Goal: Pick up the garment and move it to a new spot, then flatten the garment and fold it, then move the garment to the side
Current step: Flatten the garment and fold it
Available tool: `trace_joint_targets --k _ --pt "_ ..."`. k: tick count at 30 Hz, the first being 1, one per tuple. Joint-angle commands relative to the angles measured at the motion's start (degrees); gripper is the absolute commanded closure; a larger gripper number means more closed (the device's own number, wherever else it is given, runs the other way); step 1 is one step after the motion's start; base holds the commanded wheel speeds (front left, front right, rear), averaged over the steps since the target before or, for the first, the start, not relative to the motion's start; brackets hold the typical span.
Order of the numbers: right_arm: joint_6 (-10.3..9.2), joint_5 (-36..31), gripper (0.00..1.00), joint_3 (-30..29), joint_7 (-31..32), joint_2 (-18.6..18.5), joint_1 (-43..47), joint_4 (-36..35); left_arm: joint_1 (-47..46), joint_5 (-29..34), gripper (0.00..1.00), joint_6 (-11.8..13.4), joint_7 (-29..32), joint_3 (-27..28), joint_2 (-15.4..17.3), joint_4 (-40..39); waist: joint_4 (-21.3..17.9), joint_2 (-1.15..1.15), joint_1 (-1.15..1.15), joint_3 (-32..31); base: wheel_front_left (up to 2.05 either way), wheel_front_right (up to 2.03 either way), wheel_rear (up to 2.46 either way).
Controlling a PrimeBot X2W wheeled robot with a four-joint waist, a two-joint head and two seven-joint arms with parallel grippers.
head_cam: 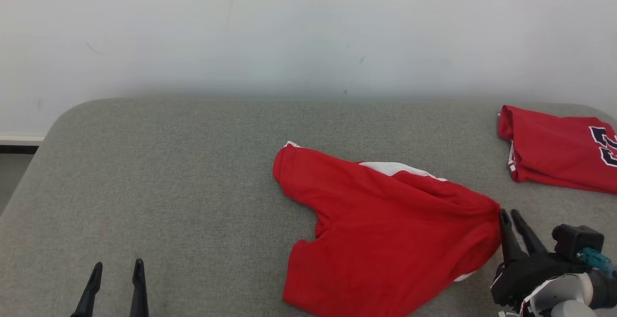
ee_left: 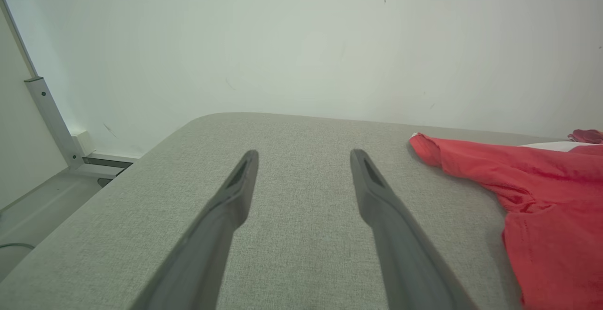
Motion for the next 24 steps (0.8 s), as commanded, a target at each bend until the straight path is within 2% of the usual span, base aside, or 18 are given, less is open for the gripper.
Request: trace_joint_targets --k 1,6,13,20,24 --pt "-0.13 -1.3 0.00 -1.4 -1.8 0.3 -0.6 -0.6 -0.6 0.3 0.00 -0.3 -0.2 0.3 -0.2 0.2 -0.2 -0.01 0.00 -0.3 0.00 0.00 0.00" --pt "-0.13 -3.7 0.00 -3.0 -5.4 0.6 -0.7 -3.3 0.1 0.5 0.00 -0.4 -0.2 0.8 -0.3 0.3 -0.8 -0.01 0.00 -0.6 0.00 0.00 0.00" --pt "-0.13 -4.5 0.00 -1.1 -9.9 2.7 1.5 -10.4 0.1 1.0 0.00 -0.9 -0.2 -0.7 -1.0 0.9 -2.6 -0.01 0.00 -0.4 0.00 0.00 0.00" --pt "-0.13 -4.2 0.00 2.0 -10.7 4.9 5.6 -15.1 -2.1 0.4 0.00 -1.3 -0.2 -6.5 -1.8 4.3 -5.1 -0.01 0.00 0.6 0.00 0.00 0.00" --pt "-0.13 -4.0 0.00 3.1 -10.2 5.5 6.6 -15.6 -3.6 -1.3 0.00 -1.3 0.6 -13.1 -1.8 8.3 -7.0 -0.01 0.00 1.3 0.00 0.00 0.00"
